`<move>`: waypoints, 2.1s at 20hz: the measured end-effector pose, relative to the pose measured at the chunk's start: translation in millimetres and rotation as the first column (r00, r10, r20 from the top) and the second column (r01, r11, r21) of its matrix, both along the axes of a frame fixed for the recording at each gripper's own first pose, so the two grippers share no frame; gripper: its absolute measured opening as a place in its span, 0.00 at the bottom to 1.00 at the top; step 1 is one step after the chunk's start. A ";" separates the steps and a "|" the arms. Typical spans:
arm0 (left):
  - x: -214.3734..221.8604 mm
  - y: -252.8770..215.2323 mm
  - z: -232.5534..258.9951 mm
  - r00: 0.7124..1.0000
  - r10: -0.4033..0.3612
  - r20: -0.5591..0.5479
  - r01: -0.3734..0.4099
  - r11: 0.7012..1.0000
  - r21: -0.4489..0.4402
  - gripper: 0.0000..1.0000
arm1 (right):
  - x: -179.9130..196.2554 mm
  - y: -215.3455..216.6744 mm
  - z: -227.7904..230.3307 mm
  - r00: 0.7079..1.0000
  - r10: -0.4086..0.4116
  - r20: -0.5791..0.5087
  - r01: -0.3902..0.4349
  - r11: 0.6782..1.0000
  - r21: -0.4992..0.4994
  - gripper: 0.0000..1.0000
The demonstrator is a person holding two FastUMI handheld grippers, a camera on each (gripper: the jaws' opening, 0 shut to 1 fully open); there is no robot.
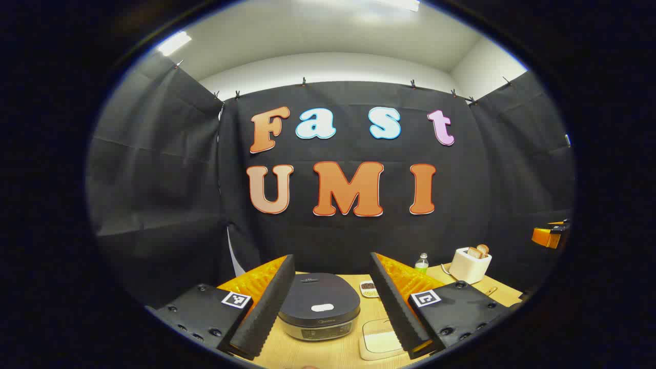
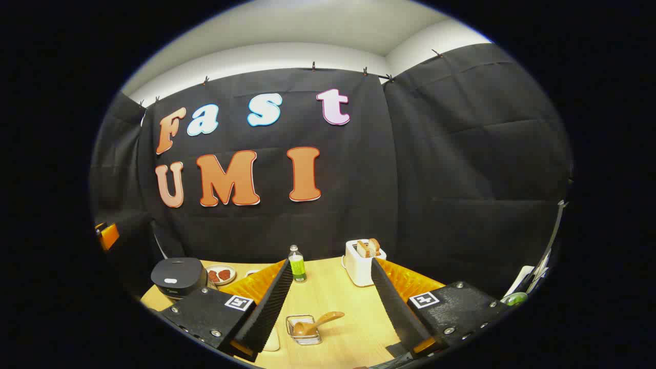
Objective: Close the left gripper, press the button to open the rice cooker; take a wooden spoon from the chopstick holder with the right hand, scoop a spoonful of rice and pour it into the rice cooker, then put the wooden spoon back into the chopstick holder.
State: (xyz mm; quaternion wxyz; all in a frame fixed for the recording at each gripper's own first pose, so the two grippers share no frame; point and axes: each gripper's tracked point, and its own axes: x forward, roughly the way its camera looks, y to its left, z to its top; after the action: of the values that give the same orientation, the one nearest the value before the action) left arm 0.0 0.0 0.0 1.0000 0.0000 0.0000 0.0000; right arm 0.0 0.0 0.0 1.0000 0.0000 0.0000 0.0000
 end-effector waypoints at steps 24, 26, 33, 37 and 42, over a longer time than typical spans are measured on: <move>31.0 14.2 17.7 1.000 0.014 -0.002 -0.014 0.999 -0.032 0.97 | 25.7 15.5 11.4 1.000 0.028 -0.005 -0.028 0.997 -0.068 1.00; 30.3 12.4 23.3 1.000 0.010 0.010 -0.010 0.999 -0.036 0.99 | 26.2 13.1 18.2 1.000 0.023 0.010 -0.022 0.996 -0.082 1.00; 30.3 13.3 20.5 1.000 0.025 0.001 -0.025 0.999 -0.047 0.46 | 25.4 10.1 18.1 0.999 0.031 0.010 -0.030 0.995 -0.096 1.00; 26.1 24.7 24.4 0.998 0.064 0.028 -0.063 0.997 -0.045 0.10 | 22.4 7.4 14.6 0.999 0.033 0.003 -0.033 0.994 -0.104 0.95; 28.6 22.0 8.7 0.999 0.033 -0.021 -0.034 0.997 -0.074 0.04 | 19.6 7.4 9.3 1.000 0.029 -0.010 -0.030 0.995 -0.090 1.00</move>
State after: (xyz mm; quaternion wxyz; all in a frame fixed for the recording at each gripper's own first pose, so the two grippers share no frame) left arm 28.6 22.0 8.7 0.9991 -0.0374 0.0101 0.0168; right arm 19.6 7.4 9.3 0.9989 -0.0452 0.0043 0.0149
